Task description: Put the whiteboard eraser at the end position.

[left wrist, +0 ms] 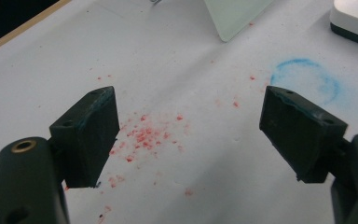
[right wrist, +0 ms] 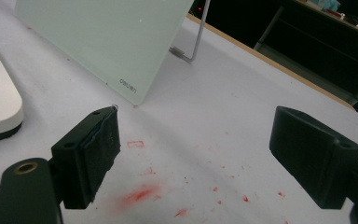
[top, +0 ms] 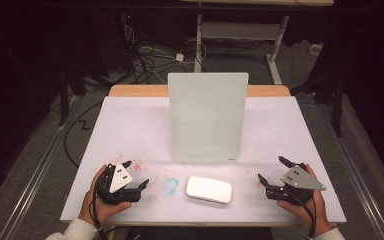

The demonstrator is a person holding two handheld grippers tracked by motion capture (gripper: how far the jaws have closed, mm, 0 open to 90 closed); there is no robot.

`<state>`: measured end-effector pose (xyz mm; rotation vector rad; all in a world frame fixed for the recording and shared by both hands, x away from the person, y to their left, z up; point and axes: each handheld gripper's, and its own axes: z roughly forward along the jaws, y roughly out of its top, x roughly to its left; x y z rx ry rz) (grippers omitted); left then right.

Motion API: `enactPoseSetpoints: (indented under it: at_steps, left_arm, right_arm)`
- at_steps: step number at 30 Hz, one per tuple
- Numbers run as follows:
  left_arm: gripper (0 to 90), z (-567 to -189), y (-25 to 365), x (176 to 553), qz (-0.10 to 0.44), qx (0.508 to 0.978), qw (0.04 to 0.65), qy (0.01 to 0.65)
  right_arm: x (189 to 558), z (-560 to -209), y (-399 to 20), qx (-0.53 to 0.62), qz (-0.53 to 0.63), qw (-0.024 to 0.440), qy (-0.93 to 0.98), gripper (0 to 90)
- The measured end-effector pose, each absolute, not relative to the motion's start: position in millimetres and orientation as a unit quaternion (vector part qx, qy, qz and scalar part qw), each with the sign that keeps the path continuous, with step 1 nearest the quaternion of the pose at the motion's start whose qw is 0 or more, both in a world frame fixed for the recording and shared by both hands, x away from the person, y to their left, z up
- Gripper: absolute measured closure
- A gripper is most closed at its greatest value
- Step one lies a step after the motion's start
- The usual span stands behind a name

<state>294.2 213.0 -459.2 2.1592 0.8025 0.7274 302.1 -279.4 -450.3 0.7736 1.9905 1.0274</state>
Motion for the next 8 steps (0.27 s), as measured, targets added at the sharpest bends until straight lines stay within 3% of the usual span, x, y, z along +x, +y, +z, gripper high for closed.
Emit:
enactPoseSetpoints:
  at_steps: [8]
  left_arm:
    - [19.3, -459.3, 211.8, 295.5, 0.280, 0.835, 0.355, 0.313]
  right_arm:
    - [302.3, -450.0, -280.4, 0.306, 0.402, 0.379, 0.776, 16.8]
